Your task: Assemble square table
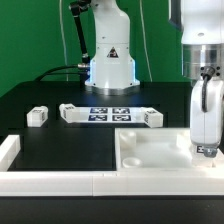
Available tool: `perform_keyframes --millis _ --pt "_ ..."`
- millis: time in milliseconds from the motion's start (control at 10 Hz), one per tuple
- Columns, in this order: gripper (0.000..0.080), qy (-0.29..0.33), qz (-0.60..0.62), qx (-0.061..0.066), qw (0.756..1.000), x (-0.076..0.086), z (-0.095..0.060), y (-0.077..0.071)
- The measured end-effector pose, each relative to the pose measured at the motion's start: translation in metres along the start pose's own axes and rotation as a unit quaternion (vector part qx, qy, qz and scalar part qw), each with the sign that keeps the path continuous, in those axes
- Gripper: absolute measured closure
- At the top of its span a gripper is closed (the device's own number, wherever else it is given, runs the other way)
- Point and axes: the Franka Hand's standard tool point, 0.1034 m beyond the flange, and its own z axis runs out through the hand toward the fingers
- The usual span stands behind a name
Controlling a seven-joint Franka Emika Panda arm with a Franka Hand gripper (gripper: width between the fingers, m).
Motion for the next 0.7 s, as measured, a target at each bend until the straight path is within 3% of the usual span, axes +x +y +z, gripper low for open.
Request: perform_keyframes --millis 100,200,400,600,700 --pt "0.0330 0.000 -0.015 0.000 1.000 0.000 0.000 0.000" --pt "0.0212 0.000 -0.015 0.000 1.000 0.000 0.000 0.000" --pt "0.0169 -0.003 -0.042 0.001 0.999 -0.002 -0.007 0.003" --pt "0.0153 -0.024 -0.053 0.010 0.998 -0.006 -0.046 0.012" --pt "0.0153 -0.020 -0.052 0.007 0.998 -0.002 -0.040 0.013"
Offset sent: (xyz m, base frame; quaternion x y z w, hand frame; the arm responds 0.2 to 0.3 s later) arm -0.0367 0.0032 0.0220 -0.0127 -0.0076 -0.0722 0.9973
